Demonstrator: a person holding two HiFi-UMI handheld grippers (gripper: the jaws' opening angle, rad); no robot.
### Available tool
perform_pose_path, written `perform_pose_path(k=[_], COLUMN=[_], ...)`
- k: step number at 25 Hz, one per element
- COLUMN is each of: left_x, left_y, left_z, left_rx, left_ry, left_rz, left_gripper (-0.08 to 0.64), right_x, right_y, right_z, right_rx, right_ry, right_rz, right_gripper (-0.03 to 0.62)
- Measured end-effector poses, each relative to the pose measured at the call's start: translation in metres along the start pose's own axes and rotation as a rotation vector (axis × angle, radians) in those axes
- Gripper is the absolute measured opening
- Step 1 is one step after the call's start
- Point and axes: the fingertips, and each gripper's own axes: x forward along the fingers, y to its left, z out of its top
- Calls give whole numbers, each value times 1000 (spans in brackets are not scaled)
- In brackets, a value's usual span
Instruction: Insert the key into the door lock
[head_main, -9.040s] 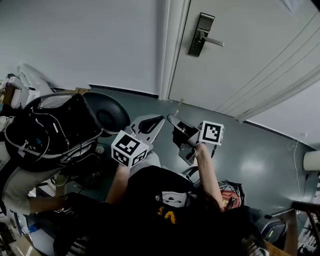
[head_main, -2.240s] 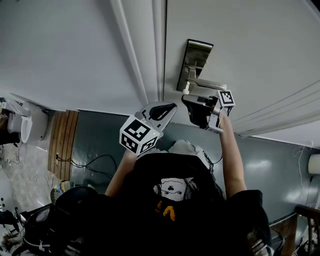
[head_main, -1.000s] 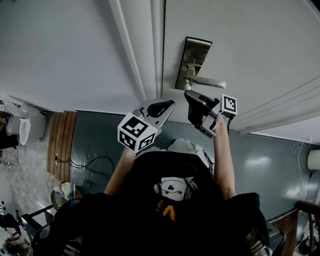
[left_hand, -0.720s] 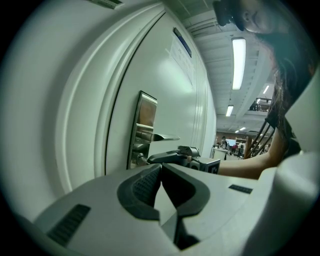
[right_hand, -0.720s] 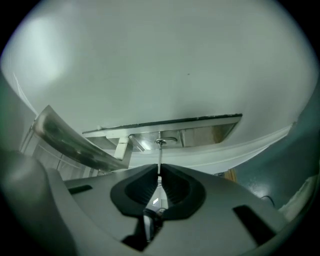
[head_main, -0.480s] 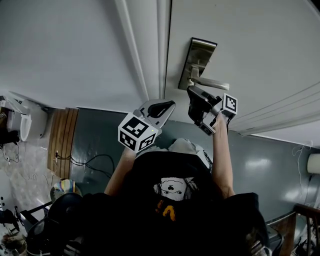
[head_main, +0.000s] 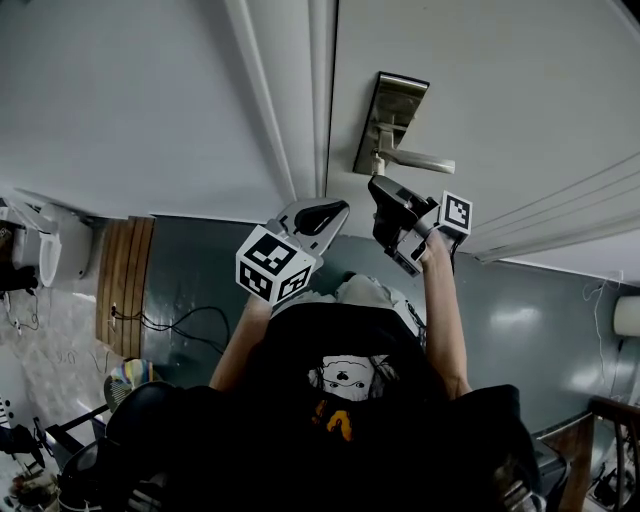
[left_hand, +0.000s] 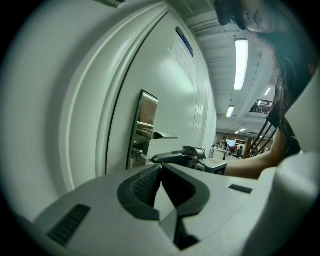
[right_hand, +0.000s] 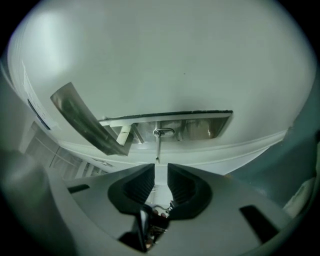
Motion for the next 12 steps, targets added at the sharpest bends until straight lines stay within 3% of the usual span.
perform_pose_path(k=[5, 12], left_x=[6, -13], left_y=[9, 2], left_z=[-4, 1], left_rx=[-23, -47], left_ry=[10, 7], left_rz=[4, 12], left_gripper=[14, 14], right_x=[-2, -7], right_y=[-3, 11], right_z=[-6, -43], right_rx=[-46, -136], right_ry=[10, 55], right_rz=[-19, -74], right_gripper=[66, 64])
